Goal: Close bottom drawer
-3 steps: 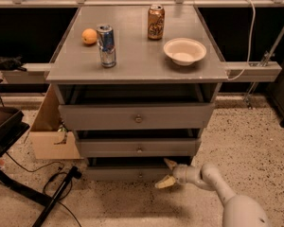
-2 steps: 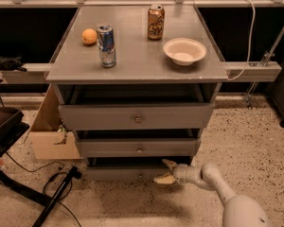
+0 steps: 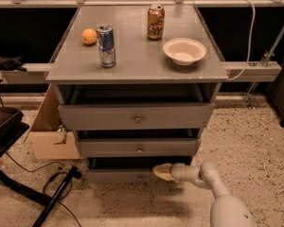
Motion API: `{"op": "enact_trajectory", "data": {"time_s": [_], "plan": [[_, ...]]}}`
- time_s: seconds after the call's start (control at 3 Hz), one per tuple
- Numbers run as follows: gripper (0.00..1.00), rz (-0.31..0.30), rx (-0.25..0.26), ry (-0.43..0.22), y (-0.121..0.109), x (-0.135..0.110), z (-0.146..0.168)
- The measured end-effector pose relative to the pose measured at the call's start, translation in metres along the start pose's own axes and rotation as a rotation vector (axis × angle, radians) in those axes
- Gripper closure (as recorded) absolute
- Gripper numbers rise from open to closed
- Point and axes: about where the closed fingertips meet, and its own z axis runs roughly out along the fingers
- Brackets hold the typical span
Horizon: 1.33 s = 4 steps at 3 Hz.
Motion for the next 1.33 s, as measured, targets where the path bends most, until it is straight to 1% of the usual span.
{"op": "enact_trajectory", "data": {"time_s": [0.33,0.67,1.0,1.33], "plan": [[1.00,-0.040,-0.107,-0.100,0.018,-0.018,-0.002],[1.00,-0.110,-0.165,-0.027,0.023,-0.033,-0.041],[1.00,-0.196,-0.128,0.186,0.013,-0.046,-0.088],[1.00,-0.249,-0.009,0.414,-0.008,-0.068,-0.138]]}}
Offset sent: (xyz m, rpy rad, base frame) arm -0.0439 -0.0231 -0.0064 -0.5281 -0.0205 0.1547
